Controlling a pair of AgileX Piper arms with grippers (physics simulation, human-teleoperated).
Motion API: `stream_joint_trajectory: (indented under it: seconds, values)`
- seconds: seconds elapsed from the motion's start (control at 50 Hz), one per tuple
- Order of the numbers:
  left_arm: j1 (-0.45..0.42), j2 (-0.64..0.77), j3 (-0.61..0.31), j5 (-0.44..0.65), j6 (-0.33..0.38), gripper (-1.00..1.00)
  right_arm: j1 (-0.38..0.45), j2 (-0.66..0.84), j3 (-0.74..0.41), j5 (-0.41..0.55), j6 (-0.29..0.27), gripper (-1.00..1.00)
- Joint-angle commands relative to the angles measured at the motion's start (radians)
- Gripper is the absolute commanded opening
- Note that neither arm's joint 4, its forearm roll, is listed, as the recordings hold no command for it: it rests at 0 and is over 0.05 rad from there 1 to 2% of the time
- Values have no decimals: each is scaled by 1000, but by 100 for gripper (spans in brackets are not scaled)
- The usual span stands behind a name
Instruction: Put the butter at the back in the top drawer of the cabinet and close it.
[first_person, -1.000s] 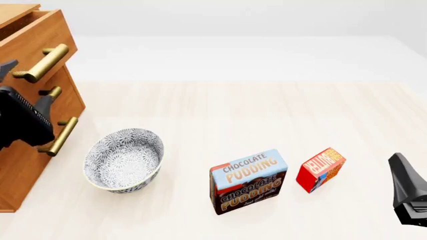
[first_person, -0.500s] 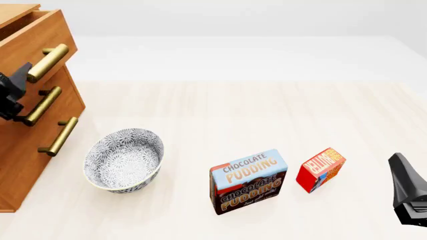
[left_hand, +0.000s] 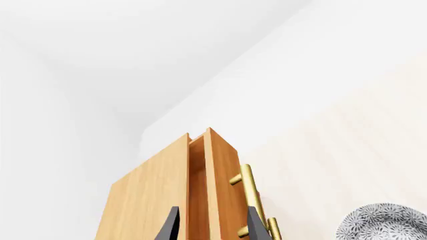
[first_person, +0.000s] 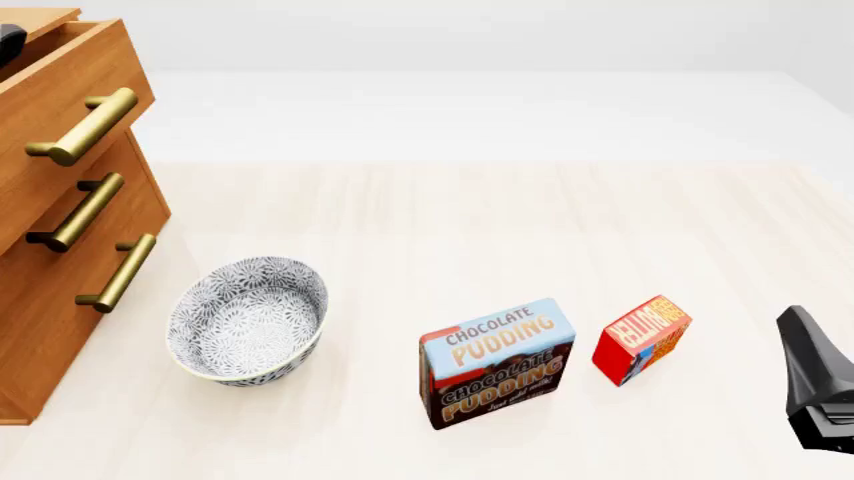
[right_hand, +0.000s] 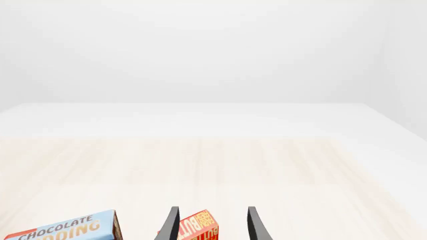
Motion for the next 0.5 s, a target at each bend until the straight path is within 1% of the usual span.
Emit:
stream_joint_trajectory:
  seconds: [0.02,0.04,0.08,0.1,0.14,0.2,0.22,0.26,0.28,0.3,0.34,0.36,0.4,0.5]
  values:
    - [-24,85,-176,170,-190,100,0,0,0,0,0,100]
    - [-23,82,-184,170,-196,100,0,0,0,0,0,100]
    - [-37,124,-236,217,-274,100,0,0,0,0,0,100]
    - [-35,141,-262,239,-301,100,0,0,0,0,0,100]
    - [-34,154,-281,254,-322,100,0,0,0,0,0,100]
    - [-29,150,-288,253,-321,100,0,0,0,0,0,100]
    - [-38,167,-305,269,-353,100,0,0,0,0,0,100]
    - [-36,183,-316,282,-372,100,0,0,0,0,0,100]
    - [-57,220,-335,312,-416,100,0,0,0,0,0,100]
    - [-59,226,-345,319,-434,100,0,0,0,0,0,100]
    - [-54,223,-352,319,-433,100,0,0,0,0,0,100]
    - [-61,240,-366,337,-457,100,0,0,0,0,0,100]
    - [-68,251,-382,350,-481,100,0,0,0,0,0,100]
    - [-60,258,-395,364,-505,100,0,0,0,0,0,100]
